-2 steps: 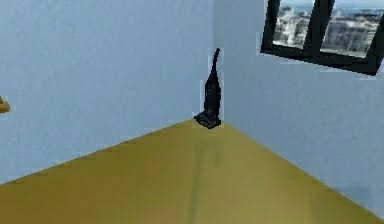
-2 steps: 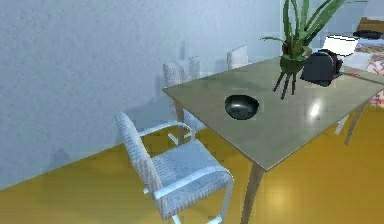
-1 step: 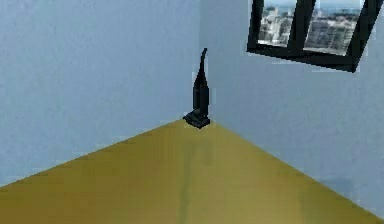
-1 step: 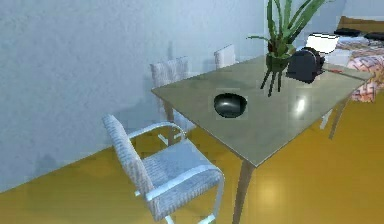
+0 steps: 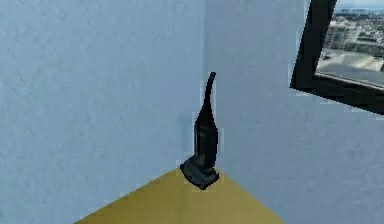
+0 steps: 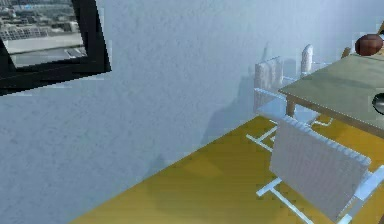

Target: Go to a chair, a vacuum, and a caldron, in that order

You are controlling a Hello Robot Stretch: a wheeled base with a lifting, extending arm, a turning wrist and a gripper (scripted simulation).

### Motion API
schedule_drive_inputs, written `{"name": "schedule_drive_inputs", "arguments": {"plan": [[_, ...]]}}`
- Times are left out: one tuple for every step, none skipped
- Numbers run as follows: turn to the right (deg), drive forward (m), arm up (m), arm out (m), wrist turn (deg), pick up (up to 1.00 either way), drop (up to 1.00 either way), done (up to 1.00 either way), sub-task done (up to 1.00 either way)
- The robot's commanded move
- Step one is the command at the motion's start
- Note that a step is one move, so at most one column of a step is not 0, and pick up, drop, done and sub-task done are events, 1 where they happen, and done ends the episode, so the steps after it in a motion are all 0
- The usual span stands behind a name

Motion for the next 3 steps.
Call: {"name": "schedule_drive_inputs", "arguments": {"plan": [[6.0, 0.0, 0.0, 0.0, 0.0, 0.0, 0.0, 0.0, 0.0], [0.0, 0.35, 0.0, 0.0, 0.0, 0.0, 0.0, 0.0, 0.0], [0.0, 0.0, 0.0, 0.0, 0.0, 0.0, 0.0, 0.0, 1.0]]}}
